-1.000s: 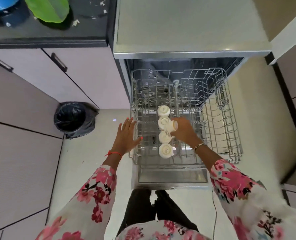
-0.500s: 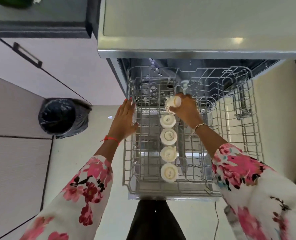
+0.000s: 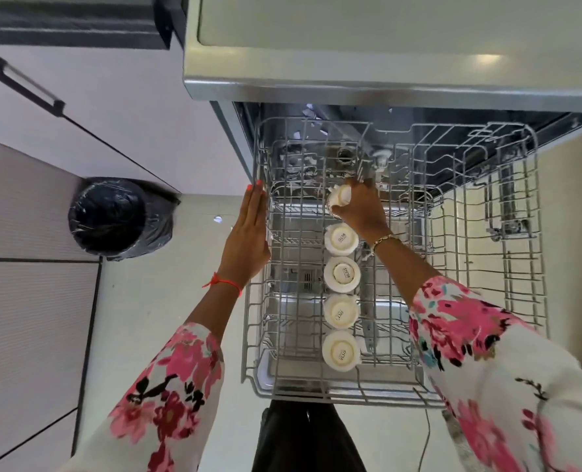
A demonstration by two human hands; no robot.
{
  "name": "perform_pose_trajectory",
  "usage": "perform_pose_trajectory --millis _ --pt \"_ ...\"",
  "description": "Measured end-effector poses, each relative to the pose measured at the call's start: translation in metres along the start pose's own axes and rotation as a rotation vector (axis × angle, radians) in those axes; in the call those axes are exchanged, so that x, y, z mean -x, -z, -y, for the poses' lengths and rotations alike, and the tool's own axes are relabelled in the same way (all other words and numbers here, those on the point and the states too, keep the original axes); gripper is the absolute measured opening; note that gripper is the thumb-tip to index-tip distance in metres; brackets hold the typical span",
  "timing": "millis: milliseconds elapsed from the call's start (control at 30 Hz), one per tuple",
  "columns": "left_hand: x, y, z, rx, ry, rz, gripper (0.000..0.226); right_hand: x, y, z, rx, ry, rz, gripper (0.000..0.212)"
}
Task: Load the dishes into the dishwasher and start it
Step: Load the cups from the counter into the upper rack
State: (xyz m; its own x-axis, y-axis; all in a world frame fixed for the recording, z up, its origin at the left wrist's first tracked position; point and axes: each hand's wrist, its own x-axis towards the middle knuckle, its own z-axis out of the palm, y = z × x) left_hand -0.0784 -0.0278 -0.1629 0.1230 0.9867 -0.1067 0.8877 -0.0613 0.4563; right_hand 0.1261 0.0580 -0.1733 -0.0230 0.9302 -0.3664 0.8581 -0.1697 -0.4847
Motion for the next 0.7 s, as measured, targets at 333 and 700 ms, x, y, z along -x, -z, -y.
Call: perform_pose_trajectory --millis 333,700 --pt "0.000 -0.005 0.002 -0.025 -0.002 -0.035 0.087 -0.010 -0.018 -0.008 0.133 0.053 0.040 0.059" --pt "0.001 -0.005 0.002 -0.023 -0.007 -0.046 0.085 -0.017 -0.016 -0.010 0.202 0.062 0.130 0.075"
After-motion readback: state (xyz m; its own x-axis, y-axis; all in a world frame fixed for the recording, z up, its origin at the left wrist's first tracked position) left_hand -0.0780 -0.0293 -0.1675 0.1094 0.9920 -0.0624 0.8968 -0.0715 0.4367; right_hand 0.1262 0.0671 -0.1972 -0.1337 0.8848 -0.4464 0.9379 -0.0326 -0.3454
